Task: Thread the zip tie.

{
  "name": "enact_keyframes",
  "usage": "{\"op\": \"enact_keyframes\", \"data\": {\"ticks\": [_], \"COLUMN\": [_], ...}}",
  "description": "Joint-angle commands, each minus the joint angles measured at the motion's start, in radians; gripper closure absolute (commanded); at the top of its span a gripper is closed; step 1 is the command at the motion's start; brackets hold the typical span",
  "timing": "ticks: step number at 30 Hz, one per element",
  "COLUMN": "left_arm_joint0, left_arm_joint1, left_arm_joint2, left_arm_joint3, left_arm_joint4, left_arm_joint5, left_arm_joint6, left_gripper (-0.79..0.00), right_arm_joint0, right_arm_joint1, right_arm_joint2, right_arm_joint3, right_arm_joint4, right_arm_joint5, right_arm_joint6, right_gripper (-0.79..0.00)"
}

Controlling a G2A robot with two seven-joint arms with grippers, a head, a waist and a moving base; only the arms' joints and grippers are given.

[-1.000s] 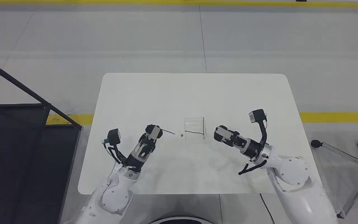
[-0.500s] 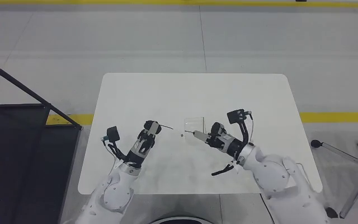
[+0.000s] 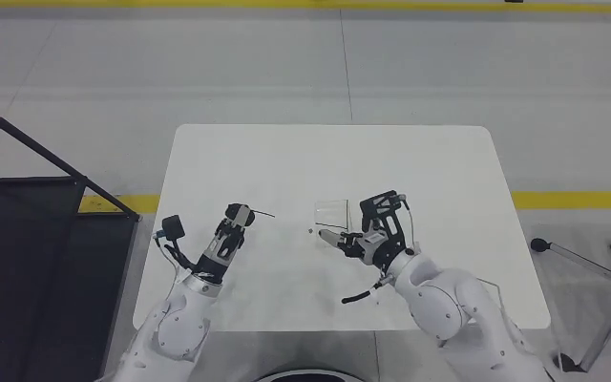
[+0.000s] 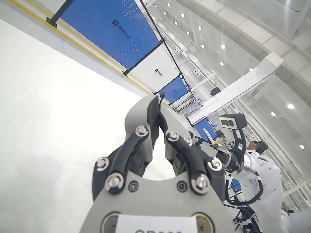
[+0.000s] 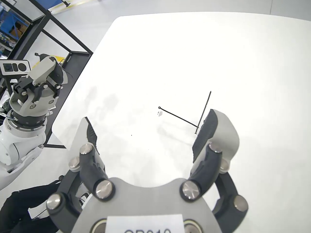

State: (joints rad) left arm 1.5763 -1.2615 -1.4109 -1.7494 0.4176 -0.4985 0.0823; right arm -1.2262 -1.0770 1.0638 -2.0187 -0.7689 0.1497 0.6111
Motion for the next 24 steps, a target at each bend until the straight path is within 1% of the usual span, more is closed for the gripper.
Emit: {"op": "enact_keyframes", "data": {"ticks": [1,3,6,9,13,15,24], "left_arm_joint0": [0.0,-0.002,-0.015,-0.027,-0.036,-0.036,-0.028], "left_arm_joint1": [0.0,0.0,-0.001,0.001,0.005,0.007,0.008], "left_arm_joint2": [0.0,0.003,0.004,-0.011,-0.044,-0.056,-0.063], "left_arm_joint3": [0.0,-0.002,0.003,0.023,0.045,0.048,0.044], "left_arm_joint4": [0.0,-0.002,-0.009,-0.05,-0.099,-0.118,-0.13], "left_arm_joint5": [0.0,0.011,0.035,0.034,0.025,0.024,0.02], "left_arm_joint6": [0.0,-0.008,-0.028,-0.061,-0.1,-0.11,-0.118], "left_gripper": [0.0,0.0,0.0,0.0,0.0,0.0,0.0], "right_arm_joint0": [-0.005,-0.004,0.025,0.076,0.173,0.228,0.228], "right_arm_joint1": [0.0,-0.001,-0.005,-0.016,-0.047,-0.066,-0.066], "right_arm_joint2": [-0.001,-0.024,-0.086,-0.167,-0.272,-0.335,-0.335], "right_arm_joint3": [0.004,-0.014,-0.037,-0.044,-0.008,0.017,0.017], "right_arm_joint4": [-0.018,-0.09,-0.242,-0.374,-0.473,-0.455,-0.455], "right_arm_joint5": [-0.007,-0.005,-0.022,-0.037,-0.015,-0.075,-0.075], "right_arm_joint6": [-0.012,-0.008,0.054,0.135,0.241,0.295,0.295], "right_gripper": [-0.785,-0.785,-0.785,-0.785,-0.785,-0.785,-0.785]}}
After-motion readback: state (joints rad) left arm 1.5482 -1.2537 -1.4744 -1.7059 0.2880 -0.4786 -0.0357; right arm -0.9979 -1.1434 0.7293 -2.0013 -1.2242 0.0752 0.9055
